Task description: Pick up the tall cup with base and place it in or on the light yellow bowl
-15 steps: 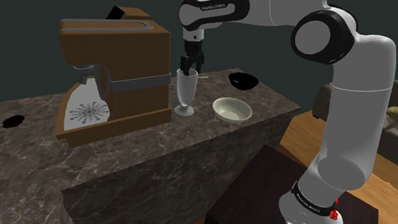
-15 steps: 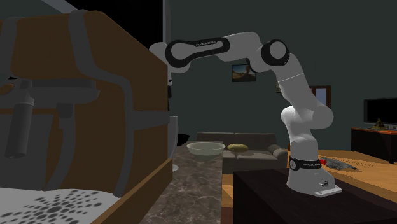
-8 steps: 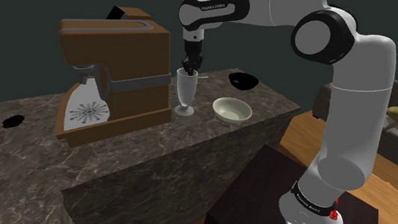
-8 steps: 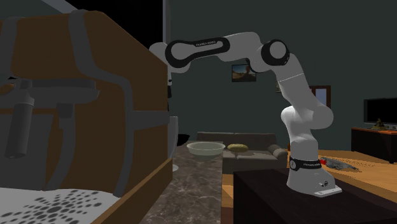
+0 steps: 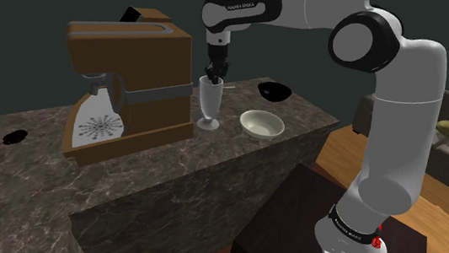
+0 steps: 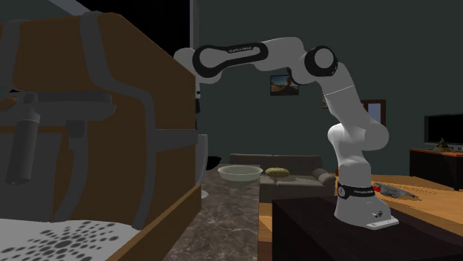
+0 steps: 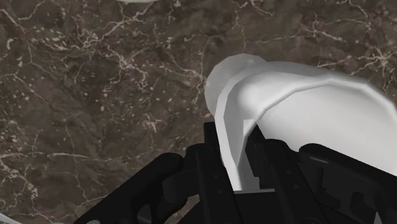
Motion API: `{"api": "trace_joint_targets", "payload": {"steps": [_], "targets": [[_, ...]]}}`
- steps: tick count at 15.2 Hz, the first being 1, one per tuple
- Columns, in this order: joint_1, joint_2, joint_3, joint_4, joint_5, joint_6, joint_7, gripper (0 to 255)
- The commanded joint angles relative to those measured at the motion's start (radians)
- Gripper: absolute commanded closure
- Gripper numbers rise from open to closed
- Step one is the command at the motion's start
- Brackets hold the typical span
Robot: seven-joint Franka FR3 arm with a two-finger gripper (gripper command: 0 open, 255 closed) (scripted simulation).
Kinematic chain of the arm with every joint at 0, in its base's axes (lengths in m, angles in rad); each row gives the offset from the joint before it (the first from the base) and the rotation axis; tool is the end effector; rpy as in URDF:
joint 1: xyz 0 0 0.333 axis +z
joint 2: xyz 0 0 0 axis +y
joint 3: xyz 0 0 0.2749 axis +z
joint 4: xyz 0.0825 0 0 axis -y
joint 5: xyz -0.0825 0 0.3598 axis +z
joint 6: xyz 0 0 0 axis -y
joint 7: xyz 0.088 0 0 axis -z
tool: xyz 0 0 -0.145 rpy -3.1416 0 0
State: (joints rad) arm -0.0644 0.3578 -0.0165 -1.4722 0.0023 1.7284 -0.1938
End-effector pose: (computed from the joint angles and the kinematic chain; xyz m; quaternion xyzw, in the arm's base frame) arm 0.6134 -0.0484 0.3960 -0.9971 -0.0565 0.0505 0.0052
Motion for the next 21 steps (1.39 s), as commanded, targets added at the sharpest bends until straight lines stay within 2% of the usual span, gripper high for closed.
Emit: {"api": "trace_joint_targets", "payload": {"steps": [1,12,21], "targets": [[0.000,-0.003,0.000,0.023,0.000,-0.025,0.000,255],[-0.001,0.010,0.000,0.189,0.000,-0.179,-0.001,255],[-0.002,0.055,0.000,0.381,0.001,-0.326,-0.001,255]]}}
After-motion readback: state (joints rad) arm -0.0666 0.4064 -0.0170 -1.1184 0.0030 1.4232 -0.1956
